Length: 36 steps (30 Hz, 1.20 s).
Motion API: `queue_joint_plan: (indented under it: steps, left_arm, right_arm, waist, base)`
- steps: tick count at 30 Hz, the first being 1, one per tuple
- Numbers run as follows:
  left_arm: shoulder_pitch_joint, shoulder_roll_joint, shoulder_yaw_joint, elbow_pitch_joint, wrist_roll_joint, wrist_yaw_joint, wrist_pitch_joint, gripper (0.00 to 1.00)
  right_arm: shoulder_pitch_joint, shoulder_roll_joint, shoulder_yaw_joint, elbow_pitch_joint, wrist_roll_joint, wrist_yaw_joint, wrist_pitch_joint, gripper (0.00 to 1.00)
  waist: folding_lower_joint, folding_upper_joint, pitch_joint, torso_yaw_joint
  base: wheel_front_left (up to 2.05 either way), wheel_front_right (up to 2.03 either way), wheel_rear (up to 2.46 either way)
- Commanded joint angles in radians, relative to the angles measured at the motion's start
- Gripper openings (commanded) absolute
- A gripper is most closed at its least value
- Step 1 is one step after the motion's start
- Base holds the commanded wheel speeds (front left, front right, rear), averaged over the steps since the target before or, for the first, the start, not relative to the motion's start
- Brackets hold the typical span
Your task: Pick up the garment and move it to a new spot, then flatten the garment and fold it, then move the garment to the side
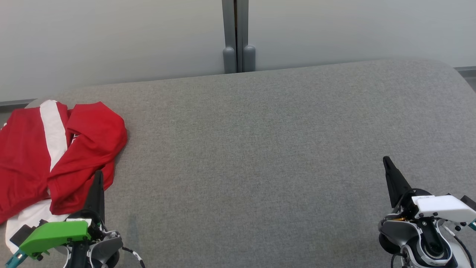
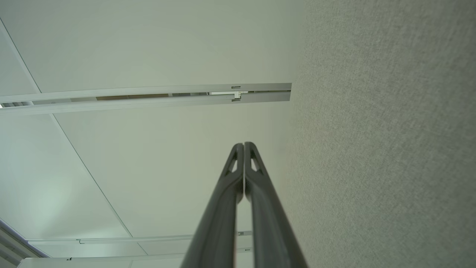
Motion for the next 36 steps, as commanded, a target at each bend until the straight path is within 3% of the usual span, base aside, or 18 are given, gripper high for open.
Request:
queue_joint_plan:
  steps: [1, 32, 33, 36]
  left_arm:
    - [-0.015, 0.009, 0.002, 0.001, 0.0, -0.003, 0.001, 0.0]
    - [-0.015, 0.009, 0.002, 0.001, 0.0, -0.003, 0.001, 0.0]
    - [-0.015, 0.009, 0.002, 0.001, 0.0, -0.003, 0.001, 1.0]
    - [0.007, -0.004, -0.005, 0.011, 0.002, 0.0, -0.006, 1.0]
  right_arm:
    - [-0.005, -0.004, -0.001, 0.0, 0.006, 0.001, 0.0, 0.0]
    - [-0.005, -0.004, -0.001, 0.0, 0.006, 0.001, 0.0, 0.0]
    - [-0.005, -0.004, -0.001, 0.0, 0.006, 0.001, 0.0, 1.0]
    - [0.008, 0.003, 0.002, 0.011, -0.002, 0.0, -0.005, 1.0]
  waist:
    - [0.0, 0.0, 0.0, 0.0]
    - [0.0, 0.0, 0.0, 0.0]
    - [0.0, 0.0, 0.0, 0.0]
    - [0.0, 0.0, 0.0, 0.0]
  base:
    - [0.0, 0.0, 0.0]
    - [0.0, 0.0, 0.0]
    - [0.0, 0.0, 0.0]
    - [0.0, 0.0, 0.0]
